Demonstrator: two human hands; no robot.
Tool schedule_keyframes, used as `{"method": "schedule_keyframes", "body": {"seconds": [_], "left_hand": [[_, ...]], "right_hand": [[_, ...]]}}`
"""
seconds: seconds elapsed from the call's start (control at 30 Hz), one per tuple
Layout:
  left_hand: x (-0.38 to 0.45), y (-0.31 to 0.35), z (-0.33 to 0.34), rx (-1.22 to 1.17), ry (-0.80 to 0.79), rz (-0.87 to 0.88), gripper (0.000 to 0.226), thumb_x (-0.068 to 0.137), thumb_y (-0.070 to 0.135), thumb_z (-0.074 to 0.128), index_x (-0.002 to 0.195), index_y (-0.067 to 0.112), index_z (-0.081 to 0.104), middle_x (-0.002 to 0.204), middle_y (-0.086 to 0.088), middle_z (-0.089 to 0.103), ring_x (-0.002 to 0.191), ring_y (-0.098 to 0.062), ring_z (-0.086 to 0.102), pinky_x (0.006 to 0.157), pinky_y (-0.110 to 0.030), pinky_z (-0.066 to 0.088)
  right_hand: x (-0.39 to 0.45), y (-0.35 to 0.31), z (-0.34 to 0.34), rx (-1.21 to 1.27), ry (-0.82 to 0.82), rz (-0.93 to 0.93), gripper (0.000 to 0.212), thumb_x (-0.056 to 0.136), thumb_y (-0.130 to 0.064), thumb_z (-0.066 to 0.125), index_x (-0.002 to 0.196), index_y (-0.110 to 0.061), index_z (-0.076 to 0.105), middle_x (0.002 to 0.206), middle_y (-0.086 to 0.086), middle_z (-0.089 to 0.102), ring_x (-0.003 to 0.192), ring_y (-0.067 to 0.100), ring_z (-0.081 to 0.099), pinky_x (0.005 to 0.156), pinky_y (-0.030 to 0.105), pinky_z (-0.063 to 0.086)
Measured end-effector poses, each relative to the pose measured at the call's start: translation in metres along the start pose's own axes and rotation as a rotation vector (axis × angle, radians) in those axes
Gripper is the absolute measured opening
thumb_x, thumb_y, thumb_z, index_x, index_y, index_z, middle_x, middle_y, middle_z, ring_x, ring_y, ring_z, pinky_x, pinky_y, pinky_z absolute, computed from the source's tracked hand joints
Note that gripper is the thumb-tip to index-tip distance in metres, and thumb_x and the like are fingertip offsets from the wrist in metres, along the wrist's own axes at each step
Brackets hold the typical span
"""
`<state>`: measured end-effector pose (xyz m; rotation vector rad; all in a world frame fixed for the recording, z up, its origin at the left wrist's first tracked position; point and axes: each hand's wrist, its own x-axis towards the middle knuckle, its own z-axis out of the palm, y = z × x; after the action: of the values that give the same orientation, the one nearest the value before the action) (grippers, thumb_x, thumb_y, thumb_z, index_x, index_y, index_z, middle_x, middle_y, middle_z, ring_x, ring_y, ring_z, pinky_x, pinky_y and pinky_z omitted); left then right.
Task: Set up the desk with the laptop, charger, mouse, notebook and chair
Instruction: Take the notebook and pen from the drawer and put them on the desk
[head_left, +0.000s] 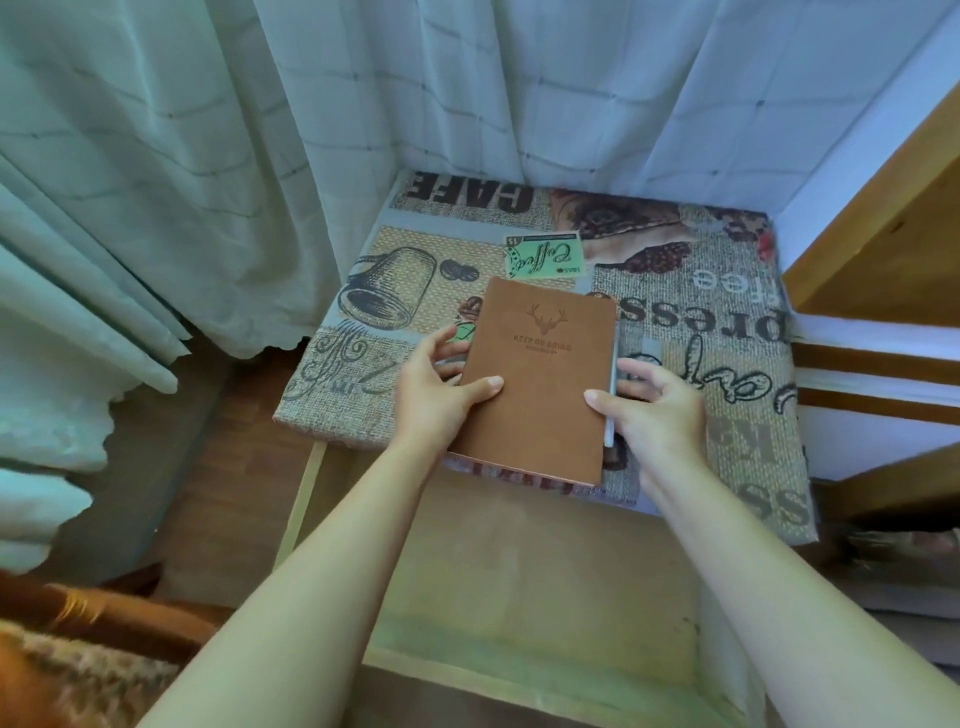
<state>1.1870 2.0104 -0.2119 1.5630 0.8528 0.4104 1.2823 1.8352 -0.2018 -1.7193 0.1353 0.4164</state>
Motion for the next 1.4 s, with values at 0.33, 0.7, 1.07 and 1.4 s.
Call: {"method": "schedule_keyframes", "body": {"seconds": [0.33, 0.7, 1.07, 1.4], "left_hand": [[-0.005, -0.015, 0.0, 0.292, 0.01, 0.196, 0.057, 0.078, 0.031, 0.076, 0.13, 0.029, 0.053, 0.124, 0.013, 0.057, 0.117, -0.009, 0.051, 0.098, -0.035, 0.047], [-0.054, -0.046, -0.012, 0.828, -0.052, 0.495, 0.058, 0.1, 0.044, 0.032, 0.15, 0.017, 0.025, 0.158, 0.0, 0.021, 0.146, -0.012, 0.015, 0.117, -0.027, 0.011], [-0.147, -0.134, -0.091, 1.186, -0.205, 0.437, 0.069, 0.094, 0.06, 0.026, 0.152, 0.023, 0.017, 0.16, 0.009, 0.012, 0.147, -0.006, 0.007, 0.117, -0.042, 0.015], [-0.146, -0.133, -0.094, 1.282, -0.36, 0.718, 0.115, 0.065, 0.091, 0.04, 0.149, 0.014, 0.029, 0.157, 0.002, 0.023, 0.145, -0.011, 0.019, 0.116, -0.054, 0.017]], "right_hand": [[-0.003, 0.013, 0.0, -0.496, 0.076, -0.382, 0.04, 0.075, -0.034, 0.075, 0.11, -0.019, 0.067, 0.105, -0.001, 0.062, 0.088, 0.015, 0.058, 0.078, 0.027, 0.046], [-0.048, 0.043, 0.03, -1.216, -0.236, -0.946, 0.053, 0.096, -0.042, 0.029, 0.14, -0.014, 0.041, 0.149, 0.012, 0.036, 0.136, 0.031, 0.033, 0.112, 0.053, 0.025], [-0.047, 0.057, 0.032, -1.394, -0.223, -1.014, 0.06, 0.098, -0.047, 0.022, 0.143, -0.009, 0.031, 0.151, 0.018, 0.031, 0.136, 0.037, 0.032, 0.108, 0.055, 0.026], [-0.05, 0.057, 0.034, -1.4, -0.198, -0.994, 0.063, 0.097, -0.051, 0.018, 0.144, -0.011, 0.03, 0.151, 0.017, 0.03, 0.138, 0.036, 0.03, 0.11, 0.054, 0.024]]}}
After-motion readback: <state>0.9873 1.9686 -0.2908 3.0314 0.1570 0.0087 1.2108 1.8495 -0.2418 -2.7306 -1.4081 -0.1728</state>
